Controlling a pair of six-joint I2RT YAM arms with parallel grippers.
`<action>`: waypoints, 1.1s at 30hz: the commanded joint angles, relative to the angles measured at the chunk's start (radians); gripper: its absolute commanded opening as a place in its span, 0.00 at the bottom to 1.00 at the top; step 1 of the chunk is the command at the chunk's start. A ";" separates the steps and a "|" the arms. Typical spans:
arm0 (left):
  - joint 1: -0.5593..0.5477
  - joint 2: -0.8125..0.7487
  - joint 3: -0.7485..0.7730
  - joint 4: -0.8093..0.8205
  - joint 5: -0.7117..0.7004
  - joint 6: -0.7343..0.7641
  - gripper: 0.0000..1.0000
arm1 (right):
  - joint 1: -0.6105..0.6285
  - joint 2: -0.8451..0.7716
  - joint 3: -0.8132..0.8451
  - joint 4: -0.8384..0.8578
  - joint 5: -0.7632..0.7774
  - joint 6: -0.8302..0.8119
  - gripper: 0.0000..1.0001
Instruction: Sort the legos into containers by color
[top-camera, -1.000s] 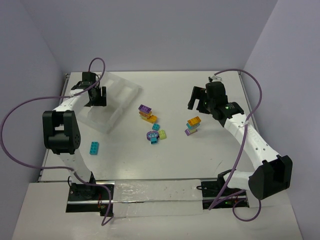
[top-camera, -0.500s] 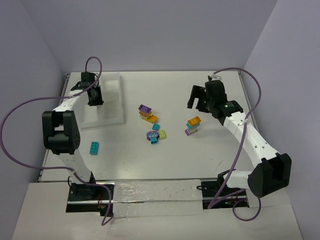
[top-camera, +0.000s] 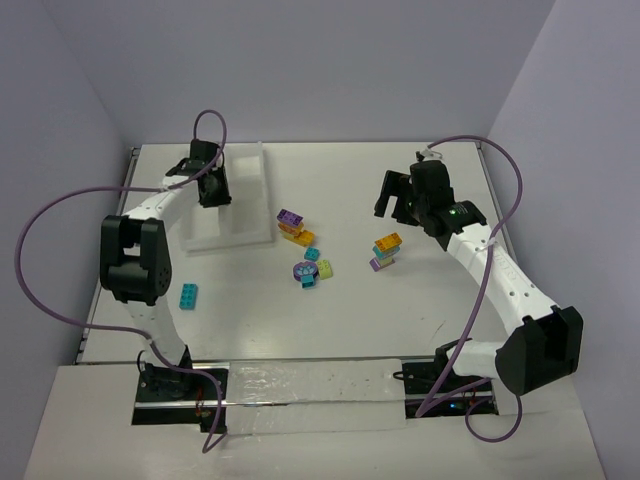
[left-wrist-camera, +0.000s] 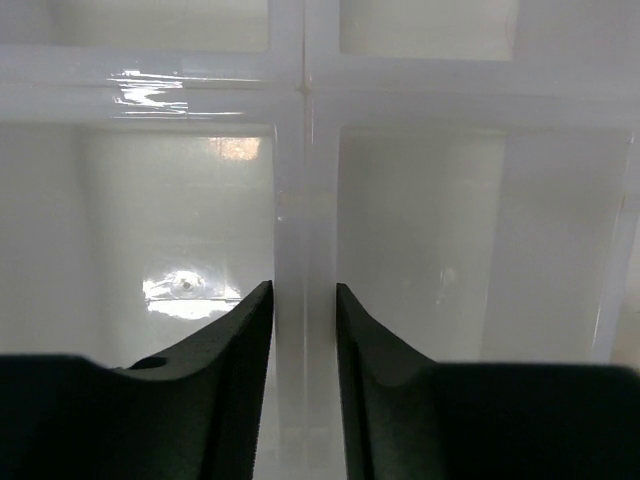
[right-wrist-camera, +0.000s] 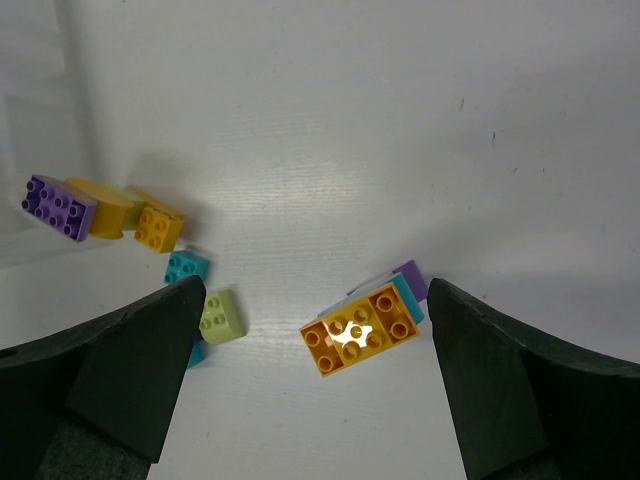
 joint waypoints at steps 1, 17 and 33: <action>-0.010 0.006 0.077 0.024 -0.041 -0.097 0.59 | 0.001 -0.019 0.013 0.007 0.009 0.007 1.00; -0.028 -0.479 -0.275 -0.194 -0.287 -0.358 0.95 | 0.001 -0.067 -0.013 0.002 0.010 0.001 1.00; 0.022 -0.645 -0.685 -0.262 -0.337 -0.732 0.99 | 0.001 -0.049 -0.003 0.017 -0.034 0.002 1.00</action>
